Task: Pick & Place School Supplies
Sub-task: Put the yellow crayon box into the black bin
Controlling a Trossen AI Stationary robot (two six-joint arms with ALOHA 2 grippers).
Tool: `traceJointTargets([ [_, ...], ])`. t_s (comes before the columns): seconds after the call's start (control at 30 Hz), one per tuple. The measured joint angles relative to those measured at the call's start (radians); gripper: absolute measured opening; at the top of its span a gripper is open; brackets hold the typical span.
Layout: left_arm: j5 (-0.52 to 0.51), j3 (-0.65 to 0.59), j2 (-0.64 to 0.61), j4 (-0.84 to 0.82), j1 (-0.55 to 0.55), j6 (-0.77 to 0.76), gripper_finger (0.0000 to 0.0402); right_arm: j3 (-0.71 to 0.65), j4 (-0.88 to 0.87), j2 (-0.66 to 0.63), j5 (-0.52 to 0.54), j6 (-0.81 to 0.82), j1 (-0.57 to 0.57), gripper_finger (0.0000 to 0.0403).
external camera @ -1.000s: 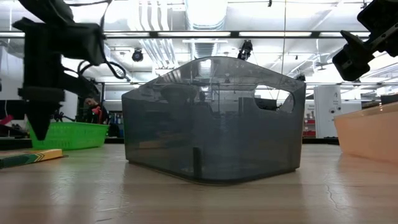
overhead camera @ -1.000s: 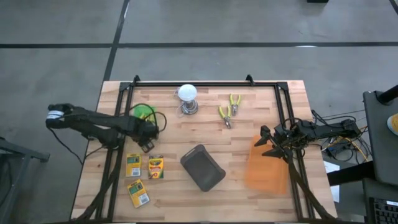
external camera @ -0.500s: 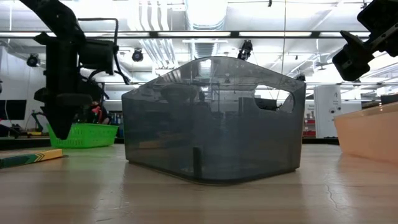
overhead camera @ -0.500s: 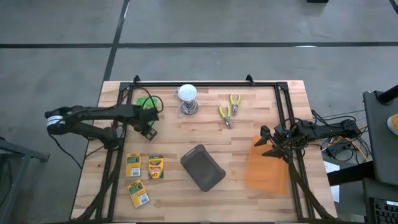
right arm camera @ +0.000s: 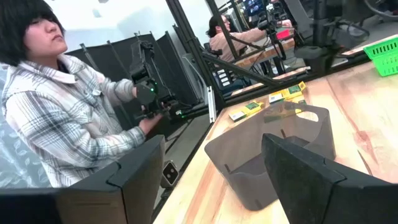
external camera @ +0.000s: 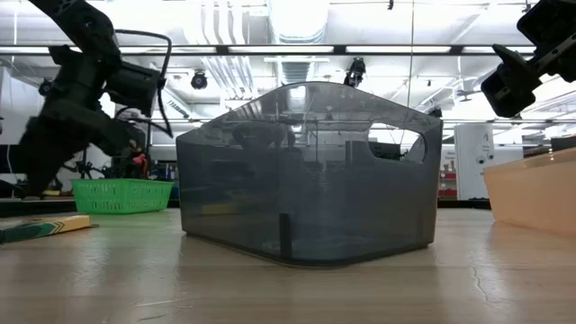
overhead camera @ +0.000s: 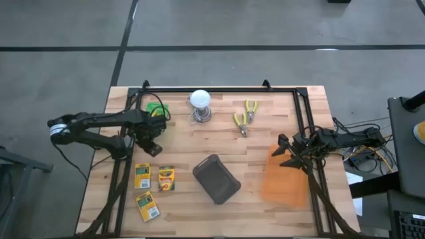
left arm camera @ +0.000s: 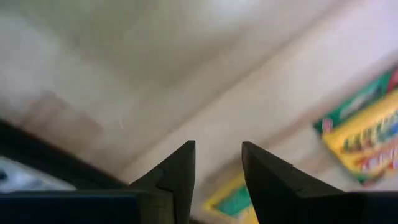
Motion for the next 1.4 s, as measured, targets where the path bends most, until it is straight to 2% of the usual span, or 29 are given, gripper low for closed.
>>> traceJointTargets([
  [0.17, 0.086, -0.009, -0.003, -0.003, -0.019, 0.02, 0.0136, 0.0, 0.0, 0.0, 0.0, 0.0, 0.0, 0.0267],
  [0.5, 0.119, -0.01, -0.005, 0.003, -0.188, 0.041, 0.0136, 0.0, 0.0, 0.0, 0.0, 0.0, 0.0, 0.0259],
  [0.67, 0.119, -0.057, -0.005, 0.084, -0.243, 0.033, 0.0136, 0.0, 0.0, 0.0, 0.0, 0.0, 0.0, 0.026],
  [0.87, 0.138, -0.127, -0.005, 0.145, -0.247, 0.018, 0.0136, 0.0, 0.0, 0.0, 0.0, 0.0, 0.0, 0.0266],
  [1.4, 0.213, -0.187, -0.006, 0.192, -0.246, 0.013, 0.0133, 0.0, 0.0, 0.0, 0.0, 0.0, 0.0, 0.0259],
])
